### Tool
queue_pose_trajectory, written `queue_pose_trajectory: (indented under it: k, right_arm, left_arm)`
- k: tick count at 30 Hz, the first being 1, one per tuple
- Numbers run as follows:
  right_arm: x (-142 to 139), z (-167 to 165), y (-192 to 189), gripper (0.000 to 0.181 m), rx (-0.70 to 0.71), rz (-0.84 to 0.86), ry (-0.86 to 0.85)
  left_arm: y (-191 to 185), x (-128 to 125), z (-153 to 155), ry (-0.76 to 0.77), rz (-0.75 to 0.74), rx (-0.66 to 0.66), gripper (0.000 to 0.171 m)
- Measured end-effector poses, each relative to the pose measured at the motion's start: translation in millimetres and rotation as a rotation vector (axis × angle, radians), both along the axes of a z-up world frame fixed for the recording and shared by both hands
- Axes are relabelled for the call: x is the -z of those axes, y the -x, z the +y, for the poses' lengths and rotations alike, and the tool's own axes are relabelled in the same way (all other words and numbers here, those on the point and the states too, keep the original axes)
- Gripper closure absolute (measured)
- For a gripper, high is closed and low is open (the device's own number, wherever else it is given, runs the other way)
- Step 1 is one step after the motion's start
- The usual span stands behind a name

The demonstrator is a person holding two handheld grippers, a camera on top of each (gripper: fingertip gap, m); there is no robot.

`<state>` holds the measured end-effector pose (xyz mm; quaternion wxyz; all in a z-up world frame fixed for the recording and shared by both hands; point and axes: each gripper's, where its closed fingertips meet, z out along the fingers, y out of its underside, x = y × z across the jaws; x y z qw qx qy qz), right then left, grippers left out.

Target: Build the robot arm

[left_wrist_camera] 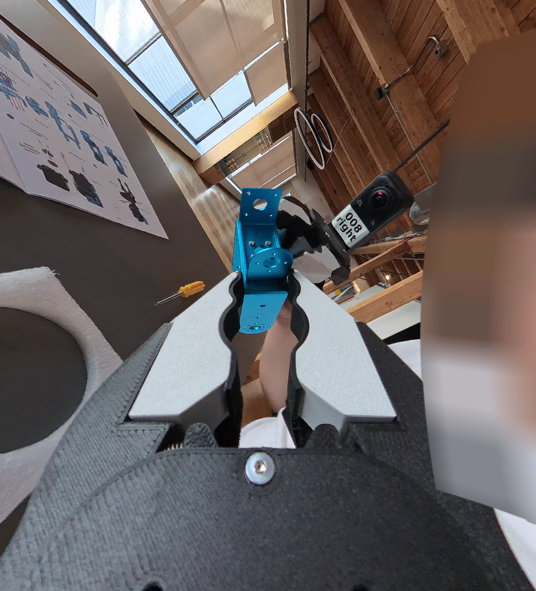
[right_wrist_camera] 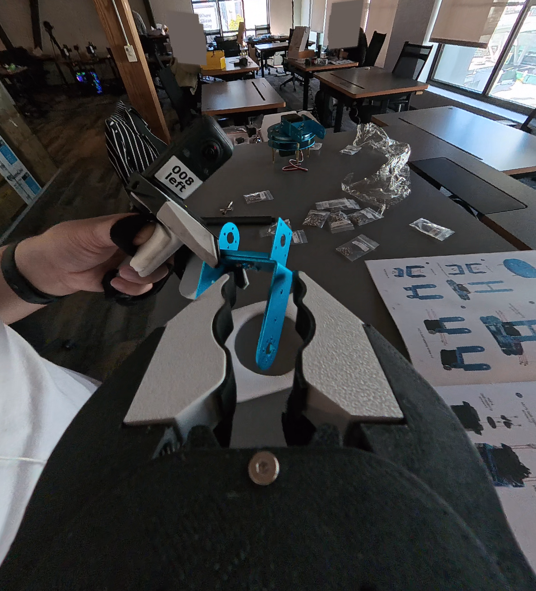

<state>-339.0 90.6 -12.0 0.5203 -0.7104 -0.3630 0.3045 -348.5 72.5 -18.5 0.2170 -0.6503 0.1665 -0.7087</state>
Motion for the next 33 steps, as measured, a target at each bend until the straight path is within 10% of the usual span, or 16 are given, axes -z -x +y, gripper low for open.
queue_pose_trajectory:
  k: [13,22,29,33]
  right_arm:
    - [-10,-5,-12,0.173,0.095,-0.026,-0.334]
    - [9,-11,-10,0.151,0.011,0.032,-0.315]
    - [116,-25,-194,0.149,0.023,-0.648,0.043]
    - [147,-49,-235,0.142,-0.107,-0.593,0.217]
  left_arm:
    - [-6,-13,-15,-0.512,0.165,-0.101,0.145]
    - [3,1,-13,-0.681,0.33,-0.169,0.145]
    - [38,27,-6,-0.431,0.277,-0.125,0.146]
    - [52,36,3,-0.332,0.236,-0.106,0.145]
